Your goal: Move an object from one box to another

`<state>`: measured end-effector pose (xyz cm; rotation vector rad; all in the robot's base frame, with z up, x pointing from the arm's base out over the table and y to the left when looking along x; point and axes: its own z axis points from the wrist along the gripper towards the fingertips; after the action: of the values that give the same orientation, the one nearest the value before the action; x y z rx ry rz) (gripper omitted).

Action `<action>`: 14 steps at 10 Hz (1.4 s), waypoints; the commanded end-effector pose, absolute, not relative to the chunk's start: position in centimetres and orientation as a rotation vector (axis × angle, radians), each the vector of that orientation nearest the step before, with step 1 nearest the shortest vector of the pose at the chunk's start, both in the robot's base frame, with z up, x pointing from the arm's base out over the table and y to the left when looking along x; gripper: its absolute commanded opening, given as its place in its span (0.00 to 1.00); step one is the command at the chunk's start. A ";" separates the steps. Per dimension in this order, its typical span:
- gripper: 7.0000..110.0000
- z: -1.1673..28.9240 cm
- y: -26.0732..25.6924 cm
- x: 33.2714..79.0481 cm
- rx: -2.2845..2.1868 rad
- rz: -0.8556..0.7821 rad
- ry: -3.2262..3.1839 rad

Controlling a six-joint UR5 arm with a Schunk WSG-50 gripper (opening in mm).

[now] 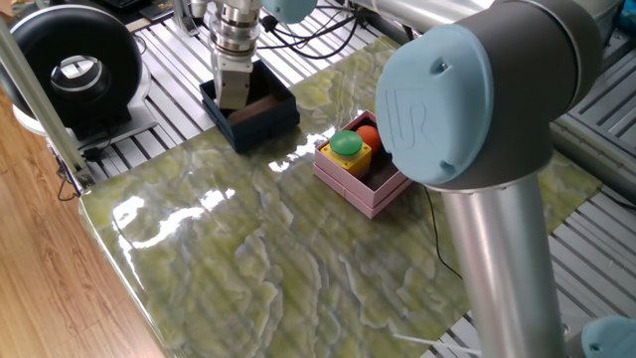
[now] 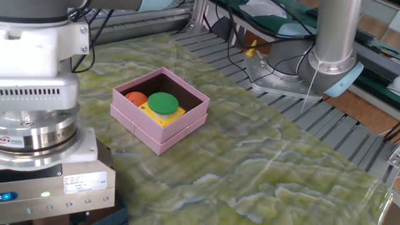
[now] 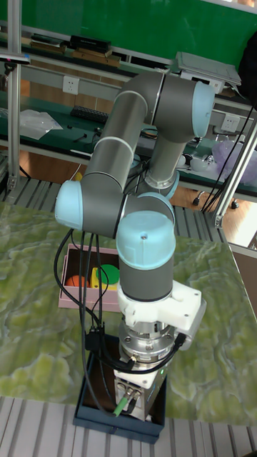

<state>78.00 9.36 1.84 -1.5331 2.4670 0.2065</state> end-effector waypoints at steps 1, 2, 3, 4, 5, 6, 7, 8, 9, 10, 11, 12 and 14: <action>0.36 1.8 9.1 77.2 -1.545 0.225 2.462; 0.36 1.8 8.8 76.6 -1.554 0.230 2.471; 0.36 1.7 9.1 76.2 -1.557 0.251 2.470; 0.36 1.8 9.2 76.1 -1.557 0.257 2.470; 0.36 2.2 9.3 76.1 -1.563 0.253 2.463; 0.36 2.9 9.4 76.5 -1.577 0.243 2.439; 0.36 3.4 9.4 77.1 -1.585 0.226 2.417; 0.36 3.8 9.4 77.8 -1.587 0.211 2.399; 0.36 4.1 9.7 78.4 -1.585 0.206 2.384; 0.36 4.2 10.2 78.6 -1.577 0.226 2.373; 0.36 4.3 10.6 78.8 -1.572 0.240 2.368; 0.36 4.4 11.2 78.8 -1.563 0.266 2.358; 0.36 4.3 11.1 78.8 -1.537 0.271 2.371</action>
<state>78.41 10.64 3.92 -1.5718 2.3773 0.2444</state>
